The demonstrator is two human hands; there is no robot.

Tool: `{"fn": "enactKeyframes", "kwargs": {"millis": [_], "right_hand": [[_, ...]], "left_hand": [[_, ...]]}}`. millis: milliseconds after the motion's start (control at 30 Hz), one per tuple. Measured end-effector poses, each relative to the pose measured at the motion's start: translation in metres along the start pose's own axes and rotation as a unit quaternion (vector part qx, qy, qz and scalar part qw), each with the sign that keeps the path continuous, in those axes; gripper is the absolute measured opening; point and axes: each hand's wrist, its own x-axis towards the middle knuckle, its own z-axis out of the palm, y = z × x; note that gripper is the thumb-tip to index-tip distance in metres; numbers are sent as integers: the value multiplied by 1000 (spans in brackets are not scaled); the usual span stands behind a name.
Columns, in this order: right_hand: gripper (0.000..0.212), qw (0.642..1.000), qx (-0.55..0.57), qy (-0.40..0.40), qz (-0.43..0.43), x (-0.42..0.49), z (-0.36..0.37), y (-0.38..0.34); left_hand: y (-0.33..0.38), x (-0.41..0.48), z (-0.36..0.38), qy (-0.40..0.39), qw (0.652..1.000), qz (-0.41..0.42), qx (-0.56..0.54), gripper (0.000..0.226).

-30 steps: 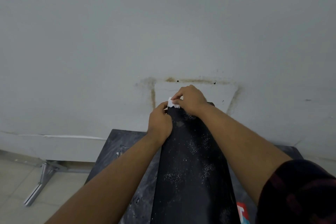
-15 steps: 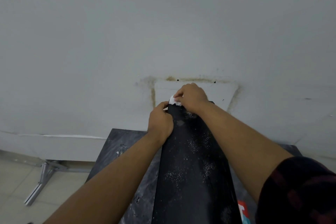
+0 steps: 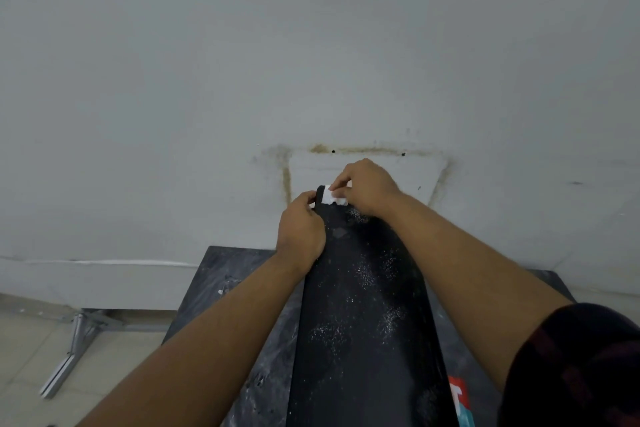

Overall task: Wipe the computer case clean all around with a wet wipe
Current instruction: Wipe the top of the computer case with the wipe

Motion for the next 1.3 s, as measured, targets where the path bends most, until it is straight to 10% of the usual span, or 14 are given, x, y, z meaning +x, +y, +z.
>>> {"fn": "enactKeyframes", "kwargs": {"millis": [1300], "right_hand": [[7, 998, -7, 34, 51, -11, -20, 34]], "left_hand": [[-3, 13, 9, -73, 969, 178, 153, 39]]}}
